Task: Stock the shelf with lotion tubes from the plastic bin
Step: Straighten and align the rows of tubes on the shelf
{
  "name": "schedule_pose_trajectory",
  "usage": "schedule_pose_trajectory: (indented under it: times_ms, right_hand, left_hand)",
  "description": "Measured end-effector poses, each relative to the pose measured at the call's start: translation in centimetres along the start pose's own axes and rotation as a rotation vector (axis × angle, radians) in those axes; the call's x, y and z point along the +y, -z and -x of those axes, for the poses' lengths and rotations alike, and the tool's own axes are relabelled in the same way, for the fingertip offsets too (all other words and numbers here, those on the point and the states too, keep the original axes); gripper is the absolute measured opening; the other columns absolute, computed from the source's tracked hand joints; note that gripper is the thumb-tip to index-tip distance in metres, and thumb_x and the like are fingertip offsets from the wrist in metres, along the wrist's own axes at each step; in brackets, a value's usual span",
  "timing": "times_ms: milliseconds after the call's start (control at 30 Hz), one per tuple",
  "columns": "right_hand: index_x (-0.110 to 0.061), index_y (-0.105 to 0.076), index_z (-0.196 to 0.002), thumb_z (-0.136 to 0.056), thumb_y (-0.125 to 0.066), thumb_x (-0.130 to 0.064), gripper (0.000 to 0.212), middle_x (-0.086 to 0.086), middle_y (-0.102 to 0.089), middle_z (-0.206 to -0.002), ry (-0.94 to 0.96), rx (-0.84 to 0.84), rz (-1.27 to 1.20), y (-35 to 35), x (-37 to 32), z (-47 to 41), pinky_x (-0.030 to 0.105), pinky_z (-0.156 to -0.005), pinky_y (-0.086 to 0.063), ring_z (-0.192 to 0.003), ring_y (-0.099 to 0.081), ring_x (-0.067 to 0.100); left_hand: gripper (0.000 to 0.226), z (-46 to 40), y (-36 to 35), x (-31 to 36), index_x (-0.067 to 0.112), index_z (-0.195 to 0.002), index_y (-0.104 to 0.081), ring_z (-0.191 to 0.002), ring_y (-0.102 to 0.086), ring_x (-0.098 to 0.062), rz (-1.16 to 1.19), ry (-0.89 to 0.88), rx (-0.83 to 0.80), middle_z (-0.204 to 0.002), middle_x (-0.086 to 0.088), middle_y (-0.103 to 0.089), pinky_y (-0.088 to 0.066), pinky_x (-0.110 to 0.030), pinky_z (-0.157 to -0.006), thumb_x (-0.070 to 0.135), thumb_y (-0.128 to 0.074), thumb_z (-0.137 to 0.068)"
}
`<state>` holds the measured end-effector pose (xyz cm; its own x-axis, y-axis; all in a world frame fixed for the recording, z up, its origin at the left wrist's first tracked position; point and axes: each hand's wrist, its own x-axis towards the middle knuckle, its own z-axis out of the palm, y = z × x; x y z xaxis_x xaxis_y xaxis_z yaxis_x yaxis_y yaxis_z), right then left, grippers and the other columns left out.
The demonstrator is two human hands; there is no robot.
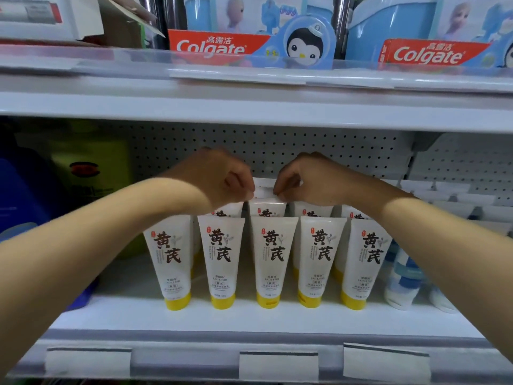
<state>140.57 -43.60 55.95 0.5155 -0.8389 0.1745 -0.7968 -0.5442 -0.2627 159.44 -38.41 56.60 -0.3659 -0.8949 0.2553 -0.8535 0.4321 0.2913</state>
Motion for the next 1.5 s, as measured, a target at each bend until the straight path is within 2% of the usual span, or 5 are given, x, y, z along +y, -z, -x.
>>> schedule_pose_trajectory:
  times_ms: [467,633,800,967,1500]
  right_hand:
    - [-0.016,-0.072,-0.087,-0.082,-0.07,-0.019,0.006,-0.006,-0.071,-0.084,-0.013,-0.119,0.044,-0.6,-0.7,-0.1,0.016,-0.064,-0.045,-0.07,-0.061,0.003]
    - [-0.02,-0.073,-0.09,-0.082,-0.07,-0.026,0.011,-0.009,-0.071,-0.088,-0.028,-0.12,0.043,-0.5,-0.7,0.0,0.02,-0.073,-0.049,-0.081,-0.064,0.005]
    - [-0.014,-0.07,-0.1,-0.09,-0.058,-0.023,0.018,-0.007,-0.064,-0.096,-0.038,0.129,0.054,1.0,-0.3,-1.4,0.016,-0.078,-0.038,-0.089,-0.057,0.008]
    - [-0.017,-0.067,-0.109,-0.086,-0.065,-0.026,0.025,-0.005,-0.063,-0.108,-0.02,-0.025,0.175,-0.6,0.0,-3.5,0.018,-0.078,-0.038,-0.091,-0.054,0.008]
    - [-0.023,-0.065,-0.085,-0.084,-0.068,-0.024,0.003,-0.019,-0.055,-0.074,-0.031,-0.145,0.124,-1.0,0.7,-4.2,0.014,-0.062,-0.037,-0.072,-0.052,0.002]
  left_hand:
    - [0.016,-0.1,0.3,-1.8,0.023,-0.097,-0.067,-0.08,-0.062,0.002,0.004,0.006,0.049,-0.089,0.012,-0.067,-0.044,-0.003,-0.066,0.013,-0.056,-0.09]
    - [0.015,-0.4,0.4,-2.3,0.021,-0.098,-0.067,-0.085,-0.063,-0.003,-0.024,-0.013,0.049,-0.092,0.011,-0.066,-0.043,-0.003,-0.07,0.014,-0.056,-0.09]
    - [0.016,-1.3,0.6,-3.9,0.021,-0.098,-0.069,-0.091,-0.064,-0.01,-0.062,0.005,0.043,-0.097,0.006,-0.069,-0.051,-0.024,-0.086,0.018,-0.057,-0.089]
    - [0.012,-2.6,0.8,-5.1,0.034,-0.09,-0.068,-0.09,-0.064,-0.01,-0.036,0.055,0.034,-0.093,0.01,-0.069,-0.051,-0.037,-0.09,0.025,-0.06,-0.086]
    - [0.016,-5.1,-0.5,-5.3,0.019,-0.097,-0.069,-0.089,-0.062,-0.008,-0.058,0.125,-0.138,-0.091,0.01,-0.065,-0.047,-0.021,-0.085,0.018,-0.069,-0.081]
